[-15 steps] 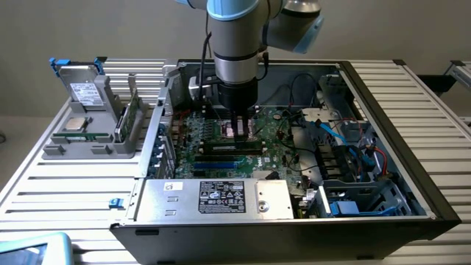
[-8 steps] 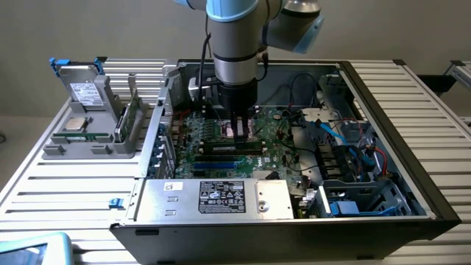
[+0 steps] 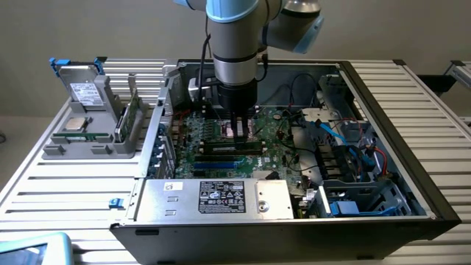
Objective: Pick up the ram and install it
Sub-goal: 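Insert the ram into the slot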
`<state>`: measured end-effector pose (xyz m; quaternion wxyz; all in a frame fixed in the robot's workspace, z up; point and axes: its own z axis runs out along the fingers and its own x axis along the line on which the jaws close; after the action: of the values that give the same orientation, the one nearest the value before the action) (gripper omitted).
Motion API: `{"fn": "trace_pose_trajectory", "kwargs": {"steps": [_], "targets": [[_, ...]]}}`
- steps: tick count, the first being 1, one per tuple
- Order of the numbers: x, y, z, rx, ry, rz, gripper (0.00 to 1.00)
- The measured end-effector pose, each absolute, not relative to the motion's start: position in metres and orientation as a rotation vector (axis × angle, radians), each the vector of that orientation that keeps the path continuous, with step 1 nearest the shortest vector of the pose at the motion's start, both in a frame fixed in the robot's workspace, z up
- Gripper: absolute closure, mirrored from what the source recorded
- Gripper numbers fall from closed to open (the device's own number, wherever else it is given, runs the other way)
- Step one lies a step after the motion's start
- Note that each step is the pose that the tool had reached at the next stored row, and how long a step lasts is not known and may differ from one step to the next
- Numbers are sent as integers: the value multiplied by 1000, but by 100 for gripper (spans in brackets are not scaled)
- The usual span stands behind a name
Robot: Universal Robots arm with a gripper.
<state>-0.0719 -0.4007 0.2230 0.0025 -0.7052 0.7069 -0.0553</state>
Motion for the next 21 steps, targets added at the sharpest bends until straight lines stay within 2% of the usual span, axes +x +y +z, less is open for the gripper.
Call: {"fn": "trace_pose_trajectory", "kwargs": {"steps": [9,11,12,13,21], "targets": [[-72,-401,223,-2212,2217,-174,86],[-72,-401,223,-2212,2217,-174,84],[-72,-401,223,-2212,2217,-174,78],[-72,-401,224,-2212,2217,-174,78],[-64,-402,256,-2219,2223,-160,78]]}}
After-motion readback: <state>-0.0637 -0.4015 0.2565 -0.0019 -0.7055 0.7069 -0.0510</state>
